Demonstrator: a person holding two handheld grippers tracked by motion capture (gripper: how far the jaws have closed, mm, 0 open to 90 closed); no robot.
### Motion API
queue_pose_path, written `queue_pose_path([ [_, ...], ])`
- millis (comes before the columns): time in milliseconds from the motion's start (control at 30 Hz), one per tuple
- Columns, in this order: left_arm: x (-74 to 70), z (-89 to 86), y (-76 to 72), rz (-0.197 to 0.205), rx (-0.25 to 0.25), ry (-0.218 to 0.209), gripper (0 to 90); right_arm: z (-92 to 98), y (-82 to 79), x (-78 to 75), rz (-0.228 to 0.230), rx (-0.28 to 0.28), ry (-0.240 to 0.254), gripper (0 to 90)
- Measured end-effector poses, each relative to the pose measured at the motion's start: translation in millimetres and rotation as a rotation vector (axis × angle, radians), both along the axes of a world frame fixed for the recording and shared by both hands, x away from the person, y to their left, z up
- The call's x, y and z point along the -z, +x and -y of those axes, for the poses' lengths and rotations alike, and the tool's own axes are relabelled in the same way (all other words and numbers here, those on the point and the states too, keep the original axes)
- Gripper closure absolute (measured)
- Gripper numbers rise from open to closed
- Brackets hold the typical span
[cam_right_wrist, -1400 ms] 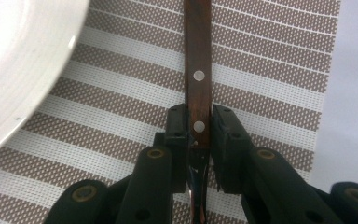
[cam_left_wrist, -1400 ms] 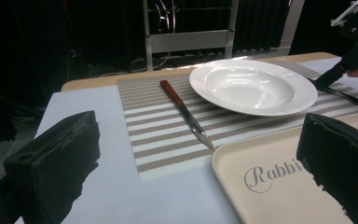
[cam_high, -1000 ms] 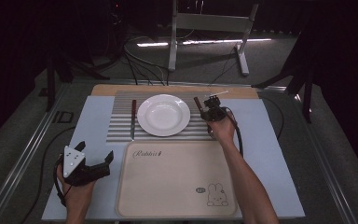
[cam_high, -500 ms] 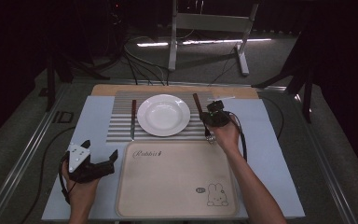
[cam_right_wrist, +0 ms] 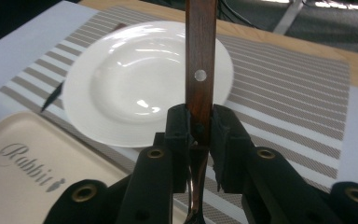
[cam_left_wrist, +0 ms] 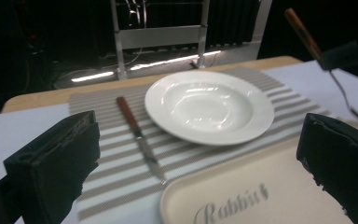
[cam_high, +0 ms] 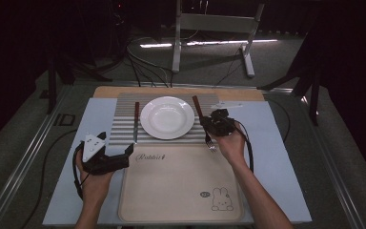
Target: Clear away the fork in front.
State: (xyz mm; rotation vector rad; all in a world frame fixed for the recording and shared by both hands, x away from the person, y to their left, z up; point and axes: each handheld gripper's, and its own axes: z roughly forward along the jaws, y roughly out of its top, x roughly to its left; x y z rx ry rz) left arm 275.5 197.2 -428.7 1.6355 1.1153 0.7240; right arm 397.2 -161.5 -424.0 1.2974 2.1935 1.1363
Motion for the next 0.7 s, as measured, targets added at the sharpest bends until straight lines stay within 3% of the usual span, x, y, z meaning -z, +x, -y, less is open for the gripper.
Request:
queue_pose_path([
  [267, -11.9, 22.7, 21.8, -0.041, 0.041, -0.004, 0.2, -10.4, -18.4, -6.0, 0.043, -0.05, 0.039, 77.9],
  [700, -21.6, 56.3, 45.3, -0.058, 0.109, -0.042, 3.0, -27.8, -43.9, -7.8, 0.091, -0.116, 0.084, 77.8],
])
